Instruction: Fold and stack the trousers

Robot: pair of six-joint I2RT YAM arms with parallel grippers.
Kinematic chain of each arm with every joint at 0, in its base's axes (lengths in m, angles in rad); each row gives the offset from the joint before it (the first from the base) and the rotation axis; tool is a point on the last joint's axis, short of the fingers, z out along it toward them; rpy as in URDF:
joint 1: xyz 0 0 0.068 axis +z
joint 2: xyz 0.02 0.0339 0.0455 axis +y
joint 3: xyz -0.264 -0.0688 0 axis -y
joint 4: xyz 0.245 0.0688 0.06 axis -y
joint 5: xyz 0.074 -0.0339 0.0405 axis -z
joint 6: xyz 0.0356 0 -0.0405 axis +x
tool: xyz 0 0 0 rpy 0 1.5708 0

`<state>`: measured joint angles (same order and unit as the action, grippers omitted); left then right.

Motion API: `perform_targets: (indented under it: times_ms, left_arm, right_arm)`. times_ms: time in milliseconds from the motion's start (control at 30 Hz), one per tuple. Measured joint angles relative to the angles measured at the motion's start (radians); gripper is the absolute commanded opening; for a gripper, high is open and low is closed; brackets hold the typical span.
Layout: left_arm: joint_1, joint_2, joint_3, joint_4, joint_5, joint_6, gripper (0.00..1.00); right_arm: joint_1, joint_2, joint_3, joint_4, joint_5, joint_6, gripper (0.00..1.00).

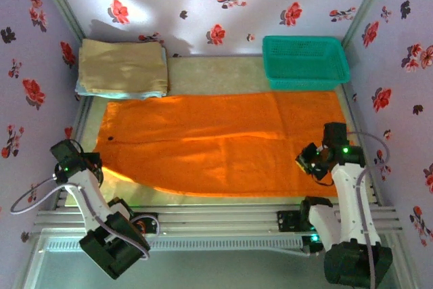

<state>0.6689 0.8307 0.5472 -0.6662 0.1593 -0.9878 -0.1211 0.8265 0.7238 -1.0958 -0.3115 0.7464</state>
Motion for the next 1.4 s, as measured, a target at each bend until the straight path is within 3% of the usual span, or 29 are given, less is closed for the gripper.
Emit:
perform_targets:
  times_ms: [233, 433, 633, 1000, 1400]
  left_arm:
    - [0.0, -0.013, 0.008, 0.0, 0.043, 0.0, 0.0]
    - [0.0, -0.013, 0.025, 0.002, 0.072, 0.0, 0.0]
    - [0.0, -0.025, 0.026, 0.015, 0.092, -0.001, 0.0]
    - [0.0, -0.024, 0.029, 0.024, 0.111, -0.001, 0.0]
    - [0.0, -0.024, 0.034, 0.024, 0.126, -0.001, 0.0]
  right_arm:
    - [0.016, -0.004, -0.155, -0.014, -0.002, 0.093, 0.29]
    - [0.109, -0.033, -0.192, 0.005, 0.008, 0.183, 0.39]
    - [0.233, -0.141, -0.257, 0.1, 0.029, 0.353, 0.39]
    - [0.487, -0.029, -0.31, 0.154, 0.074, 0.567, 0.42]
    - [0.605, 0.003, -0.31, 0.142, 0.084, 0.66, 0.44]
